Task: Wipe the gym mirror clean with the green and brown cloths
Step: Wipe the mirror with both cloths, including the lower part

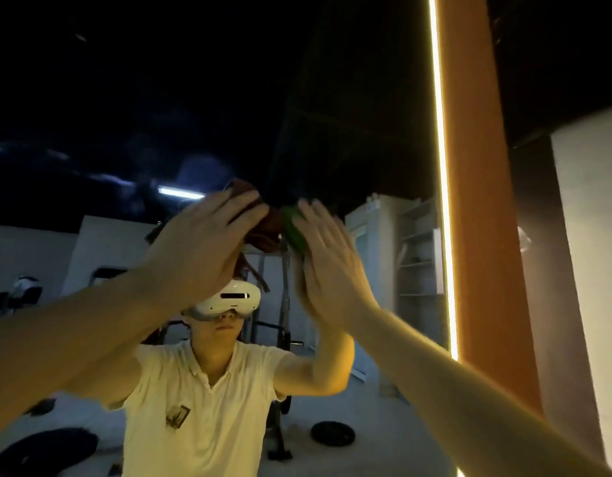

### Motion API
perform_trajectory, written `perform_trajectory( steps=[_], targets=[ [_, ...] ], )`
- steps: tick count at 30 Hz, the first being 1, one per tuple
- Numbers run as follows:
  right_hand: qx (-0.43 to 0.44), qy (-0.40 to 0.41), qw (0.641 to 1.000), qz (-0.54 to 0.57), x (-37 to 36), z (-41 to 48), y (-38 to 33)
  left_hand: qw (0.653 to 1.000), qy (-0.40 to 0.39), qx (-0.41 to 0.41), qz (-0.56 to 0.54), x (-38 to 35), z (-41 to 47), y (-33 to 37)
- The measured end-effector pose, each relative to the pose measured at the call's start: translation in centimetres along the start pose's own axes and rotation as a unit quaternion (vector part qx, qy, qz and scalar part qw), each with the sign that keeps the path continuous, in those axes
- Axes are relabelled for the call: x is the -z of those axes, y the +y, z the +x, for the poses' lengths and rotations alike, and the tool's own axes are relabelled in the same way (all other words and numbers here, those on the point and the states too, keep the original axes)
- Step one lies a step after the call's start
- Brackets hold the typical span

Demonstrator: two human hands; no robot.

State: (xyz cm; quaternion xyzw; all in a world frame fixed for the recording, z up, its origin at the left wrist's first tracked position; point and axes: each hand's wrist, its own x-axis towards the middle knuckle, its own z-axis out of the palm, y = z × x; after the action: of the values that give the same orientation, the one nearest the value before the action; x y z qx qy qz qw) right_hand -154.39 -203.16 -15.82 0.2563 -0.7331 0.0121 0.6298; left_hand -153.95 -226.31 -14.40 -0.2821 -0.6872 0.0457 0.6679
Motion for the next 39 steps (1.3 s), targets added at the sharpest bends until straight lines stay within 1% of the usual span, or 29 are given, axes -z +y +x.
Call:
perform_trajectory(
  steps=[1, 3, 5, 7, 9, 11, 14, 15, 16, 17, 19, 21, 22, 23, 24, 25, 28, 30, 32, 33, 34, 35, 36, 38, 39],
  targets=[
    [0.030, 0.005, 0.999, -0.033, -0.5, -3.8, 0.2, 1.000, -0.006, 0.013, -0.002, 0.3, -0.5, 0.1],
    [0.028, -0.004, 0.998, -0.063, -0.3, -8.5, 1.3, 0.999, 0.000, 0.036, -0.014, 0.2, -1.6, 0.7],
    [0.031, 0.002, 0.995, -0.099, 0.4, -10.3, 2.4, 0.999, 0.000, 0.027, -0.039, -0.2, -2.8, 2.0],
    [0.011, -0.019, 0.992, -0.125, 1.6, -10.7, 3.1, 0.998, 0.001, 0.012, -0.063, -0.7, -4.0, 3.2],
    [-0.037, -0.019, 0.991, -0.124, 2.4, -9.8, 3.9, 0.996, 0.012, 0.016, -0.081, -1.3, -4.9, 3.9],
    [-0.122, 0.014, 0.986, -0.111, 3.0, -6.9, 5.0, 0.995, 0.021, 0.022, -0.093, -1.7, -5.2, 4.0],
    [-0.252, 0.068, 0.963, -0.074, 3.8, -1.4, 5.8, 0.996, 0.022, 0.012, -0.085, -2.0, -5.1, 3.5],
    [-0.270, 0.075, 0.958, -0.057, 3.9, 0.0, 5.4, 0.997, 0.017, 0.011, -0.079, -2.0, -5.1, 3.5],
    [-0.266, 0.080, 0.960, -0.045, 3.5, 0.8, 4.5, 0.997, 0.015, 0.012, -0.076, -2.2, -5.1, 3.5],
    [-0.236, 0.080, 0.968, -0.038, 2.9, 0.9, 2.9, 0.997, 0.013, 0.013, -0.074, -2.2, -5.2, 3.5],
    [-0.123, 0.057, 0.990, -0.033, 1.1, -0.8, -1.0, 0.998, 0.008, 0.013, -0.062, -2.2, -5.2, 3.4],
    [-0.010, 0.011, 0.999, -0.049, -0.4, -4.7, -3.6, 0.998, 0.006, 0.012, -0.055, -2.0, -5.1, 3.5],
    [0.025, -0.004, 0.998, -0.063, -0.7, -6.5, -3.5, 0.998, 0.009, 0.011, -0.055, -1.9, -5.1, 3.6],
    [0.039, -0.013, 0.996, -0.076, -0.6, -7.9, -2.5, 0.998, 0.009, 0.013, -0.054, -1.9, -5.1, 3.8],
    [0.026, -0.016, 0.996, -0.087, -0.2, -8.5, -0.7, 0.999, 0.011, 0.014, -0.051, -2.1, -5.1, 3.9],
    [-0.006, -0.011, 0.995, -0.095, 0.5, -8.5, 1.3, 0.999, 0.015, 0.013, -0.047, -2.3, -5.1, 3.8],
    [-0.112, 0.052, 0.986, -0.108, 3.1, -6.5, 7.8, 0.999, 0.026, 0.007, -0.044, -2.5, -4.9, 3.4],
    [-0.166, 0.055, 0.977, -0.120, 4.9, -4.9, 11.3, 0.998, 0.025, 0.009, -0.049, -2.4, -4.9, 3.6],
    [-0.220, 0.072, 0.968, -0.100, 5.3, -4.3, 11.9, 0.998, 0.027, 0.021, -0.053, -2.5, -5.1, 4.0],
    [-0.243, 0.087, 0.962, -0.084, 4.9, -4.6, 10.6, 0.998, 0.029, 0.027, -0.056, -2.6, -5.2, 4.4],
    [-0.246, 0.096, 0.961, -0.078, 3.9, -5.6, 8.6, 0.997, 0.031, 0.031, -0.059, -2.7, -5.4, 4.7],
    [-0.219, 0.096, 0.968, -0.079, 2.8, -7.2, 6.3, 0.997, 0.032, 0.036, -0.061, -2.7, -5.5, 5.0],
    [-0.172, 0.077, 0.979, -0.081, 1.5, -9.4, 4.0, 0.997, 0.029, 0.039, -0.062, -2.7, -5.6, 5.4],
    [-0.046, 0.018, 0.994, -0.092, 0.0, -13.7, 1.6, 0.997, 0.024, 0.037, -0.063, -2.8, -5.9, 6.0],
    [0.017, 0.000, 0.993, -0.113, 0.3, -14.3, 2.1, 0.997, 0.021, 0.036, -0.066, -2.8, -6.0, 6.2]
  ],
)
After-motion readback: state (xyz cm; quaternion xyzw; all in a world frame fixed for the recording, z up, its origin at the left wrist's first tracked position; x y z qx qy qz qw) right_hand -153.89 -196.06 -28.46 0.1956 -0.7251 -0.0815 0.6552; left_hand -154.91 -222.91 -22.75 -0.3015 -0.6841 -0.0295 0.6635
